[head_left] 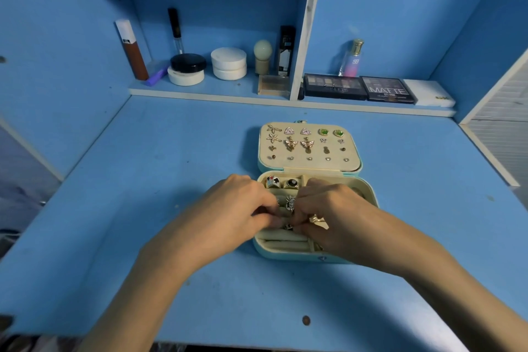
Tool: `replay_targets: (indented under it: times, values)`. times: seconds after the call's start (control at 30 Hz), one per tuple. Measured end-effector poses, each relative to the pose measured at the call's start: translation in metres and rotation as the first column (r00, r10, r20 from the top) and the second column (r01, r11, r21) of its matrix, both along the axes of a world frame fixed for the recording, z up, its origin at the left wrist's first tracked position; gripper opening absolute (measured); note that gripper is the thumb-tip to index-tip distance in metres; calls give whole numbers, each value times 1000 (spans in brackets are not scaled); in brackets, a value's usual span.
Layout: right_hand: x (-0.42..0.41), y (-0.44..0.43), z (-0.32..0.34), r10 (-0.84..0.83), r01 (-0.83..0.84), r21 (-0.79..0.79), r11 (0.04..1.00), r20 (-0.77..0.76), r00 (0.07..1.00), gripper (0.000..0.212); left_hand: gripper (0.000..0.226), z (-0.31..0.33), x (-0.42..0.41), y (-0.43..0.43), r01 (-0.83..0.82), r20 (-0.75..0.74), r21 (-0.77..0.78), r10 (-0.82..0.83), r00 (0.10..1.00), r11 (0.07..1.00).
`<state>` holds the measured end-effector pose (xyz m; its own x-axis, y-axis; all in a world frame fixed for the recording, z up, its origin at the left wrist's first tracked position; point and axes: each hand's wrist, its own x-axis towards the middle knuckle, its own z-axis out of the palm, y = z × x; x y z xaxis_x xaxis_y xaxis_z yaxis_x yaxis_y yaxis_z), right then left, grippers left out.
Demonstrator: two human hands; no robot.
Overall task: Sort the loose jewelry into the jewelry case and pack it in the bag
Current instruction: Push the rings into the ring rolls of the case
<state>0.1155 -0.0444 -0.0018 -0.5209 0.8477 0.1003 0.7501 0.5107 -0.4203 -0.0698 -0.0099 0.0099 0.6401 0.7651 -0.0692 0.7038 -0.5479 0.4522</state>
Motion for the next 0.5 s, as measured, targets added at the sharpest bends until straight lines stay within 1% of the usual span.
replay_targets:
  times: [0.13,0.2,0.5]
  values:
    - [1,-1,-2,-17,16,-16,1000,-36,999,9,9,-2,1,-2,-4,9,22,4,1000,1000]
    - [2,-1,-2,-23,23,-9,1000,-40,999,8,8,-3,2,-3,3,0,31,-3,1000,1000]
    - [4,-2,6,-35,35,-29,999,-22,999,12,15,4,-7,-3,21,51,29,-23,998,999]
